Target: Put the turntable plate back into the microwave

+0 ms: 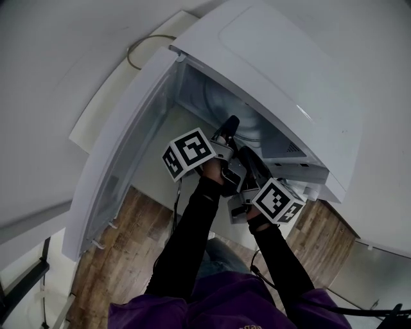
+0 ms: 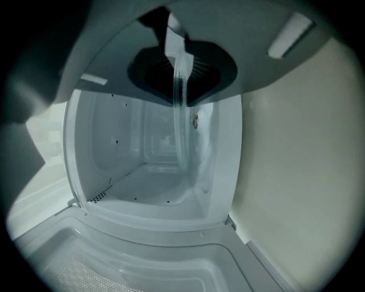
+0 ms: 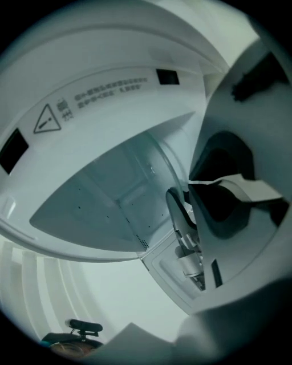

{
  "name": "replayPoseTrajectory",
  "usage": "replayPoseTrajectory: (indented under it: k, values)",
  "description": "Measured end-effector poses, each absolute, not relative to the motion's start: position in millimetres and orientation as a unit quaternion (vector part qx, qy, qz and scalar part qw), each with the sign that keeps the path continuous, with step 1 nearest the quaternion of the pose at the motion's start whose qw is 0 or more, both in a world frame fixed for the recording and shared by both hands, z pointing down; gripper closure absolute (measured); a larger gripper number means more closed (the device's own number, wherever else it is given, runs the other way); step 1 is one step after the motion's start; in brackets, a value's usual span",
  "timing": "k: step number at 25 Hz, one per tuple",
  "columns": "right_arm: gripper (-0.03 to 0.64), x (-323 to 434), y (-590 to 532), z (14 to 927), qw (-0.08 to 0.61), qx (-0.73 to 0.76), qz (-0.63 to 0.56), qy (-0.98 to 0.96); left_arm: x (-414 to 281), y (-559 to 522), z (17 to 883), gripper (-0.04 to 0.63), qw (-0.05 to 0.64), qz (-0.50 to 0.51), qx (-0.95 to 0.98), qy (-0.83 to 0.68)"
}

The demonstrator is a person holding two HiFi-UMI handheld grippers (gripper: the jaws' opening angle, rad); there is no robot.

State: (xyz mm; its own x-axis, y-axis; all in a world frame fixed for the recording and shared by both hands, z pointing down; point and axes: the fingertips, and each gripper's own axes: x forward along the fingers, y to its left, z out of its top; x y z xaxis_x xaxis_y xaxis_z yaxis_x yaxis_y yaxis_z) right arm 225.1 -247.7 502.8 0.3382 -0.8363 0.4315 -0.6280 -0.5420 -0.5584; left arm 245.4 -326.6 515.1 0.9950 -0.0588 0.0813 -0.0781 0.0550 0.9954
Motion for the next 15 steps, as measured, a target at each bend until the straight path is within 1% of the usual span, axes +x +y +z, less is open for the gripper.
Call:
replayPoseTrajectory:
  k: [6, 11, 15]
  values:
    - [0.592, 228.1, -254.5, 508.0, 0.135, -0.806, -0.36, 0.45, 244.7, -328.0, 516.8, 0.566, 0.721, 0.015, 0.691, -0.053]
    - [0.594, 230.2, -261.6, 516.7, 0.213, -0.77, -0.406, 0.443, 244.3, -328.8, 518.6, 0.568, 0.72, 0.02, 0.692, -0.05]
    - [0.604, 229.7, -265.0, 510.4, 0.234, -0.766, -0.395, 0.45, 245.4, -327.0, 517.9, 0.566, 0.725, 0.02, 0.687, -0.043]
